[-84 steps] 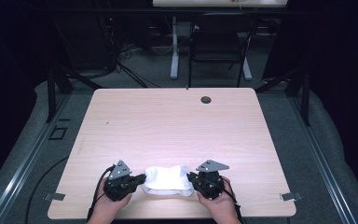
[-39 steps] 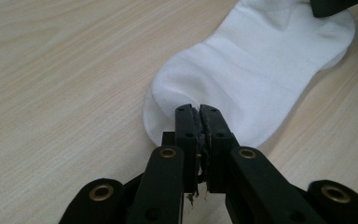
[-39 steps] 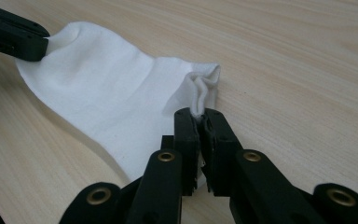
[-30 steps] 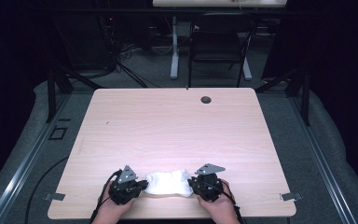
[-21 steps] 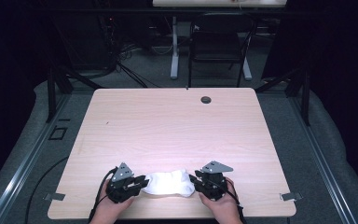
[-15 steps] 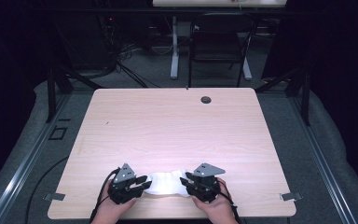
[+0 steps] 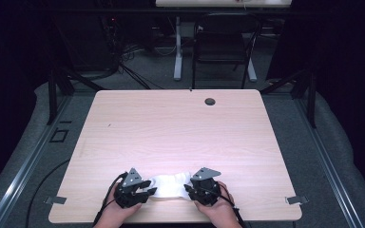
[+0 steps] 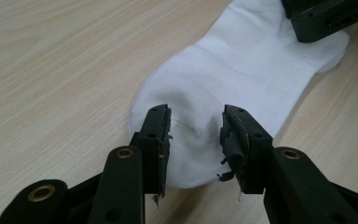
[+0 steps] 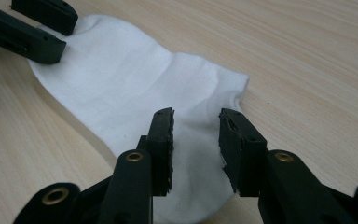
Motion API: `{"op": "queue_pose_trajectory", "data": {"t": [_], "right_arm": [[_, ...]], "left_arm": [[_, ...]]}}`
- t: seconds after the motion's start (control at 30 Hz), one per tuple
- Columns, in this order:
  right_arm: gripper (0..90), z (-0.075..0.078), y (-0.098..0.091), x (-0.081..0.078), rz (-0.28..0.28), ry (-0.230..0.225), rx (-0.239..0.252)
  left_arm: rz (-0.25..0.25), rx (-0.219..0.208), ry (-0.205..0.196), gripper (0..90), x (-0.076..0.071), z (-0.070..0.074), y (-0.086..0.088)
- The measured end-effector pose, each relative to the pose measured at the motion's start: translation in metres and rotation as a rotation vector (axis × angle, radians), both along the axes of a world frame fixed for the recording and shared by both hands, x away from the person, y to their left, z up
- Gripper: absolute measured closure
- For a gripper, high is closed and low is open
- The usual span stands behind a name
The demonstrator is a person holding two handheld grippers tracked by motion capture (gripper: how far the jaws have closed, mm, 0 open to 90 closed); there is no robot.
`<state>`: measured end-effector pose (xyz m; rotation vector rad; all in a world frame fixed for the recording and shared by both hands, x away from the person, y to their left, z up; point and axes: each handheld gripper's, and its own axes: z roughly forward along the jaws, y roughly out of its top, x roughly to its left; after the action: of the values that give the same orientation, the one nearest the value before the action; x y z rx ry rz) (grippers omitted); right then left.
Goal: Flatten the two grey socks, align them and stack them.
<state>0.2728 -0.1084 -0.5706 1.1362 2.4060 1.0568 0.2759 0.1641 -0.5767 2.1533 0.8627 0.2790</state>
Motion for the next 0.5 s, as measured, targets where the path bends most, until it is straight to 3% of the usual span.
{"op": "queue_pose_trajectory", "data": {"t": [0.17, 0.5], "right_arm": [[64.7, -0.0022, -0.0014, -0.0019, 0.01, 0.004, -0.034], [65.5, -0.0049, -0.0028, 0.0018, -0.001, 0.003, -0.021]], "left_arm": [[-0.005, 0.008, -0.009, 60.4, 0.0005, -0.0021, -0.0004], [-0.009, 0.017, -0.029, 60.4, 0.0029, -0.0046, -0.0017]]}}
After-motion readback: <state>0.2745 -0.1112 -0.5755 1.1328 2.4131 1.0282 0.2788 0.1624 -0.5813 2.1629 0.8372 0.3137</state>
